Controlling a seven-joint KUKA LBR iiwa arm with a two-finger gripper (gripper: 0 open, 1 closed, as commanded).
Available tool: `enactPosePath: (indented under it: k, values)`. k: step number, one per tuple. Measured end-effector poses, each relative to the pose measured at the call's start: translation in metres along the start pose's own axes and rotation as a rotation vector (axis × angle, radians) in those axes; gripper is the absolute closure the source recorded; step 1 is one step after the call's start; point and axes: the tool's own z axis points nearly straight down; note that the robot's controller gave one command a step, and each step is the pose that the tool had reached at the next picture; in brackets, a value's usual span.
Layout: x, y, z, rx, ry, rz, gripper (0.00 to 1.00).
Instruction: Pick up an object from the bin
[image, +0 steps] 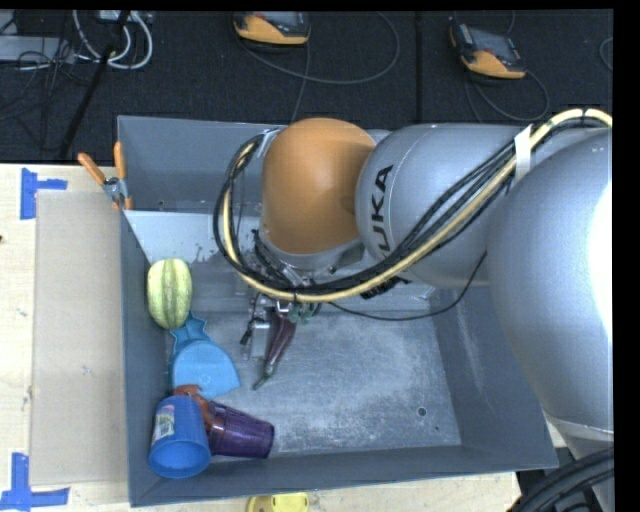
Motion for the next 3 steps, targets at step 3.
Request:
enactPosePath:
  k: [3]
  values:
    - [-0.008,-0.084,0.056,0.0,0.0,-0.416,0.0]
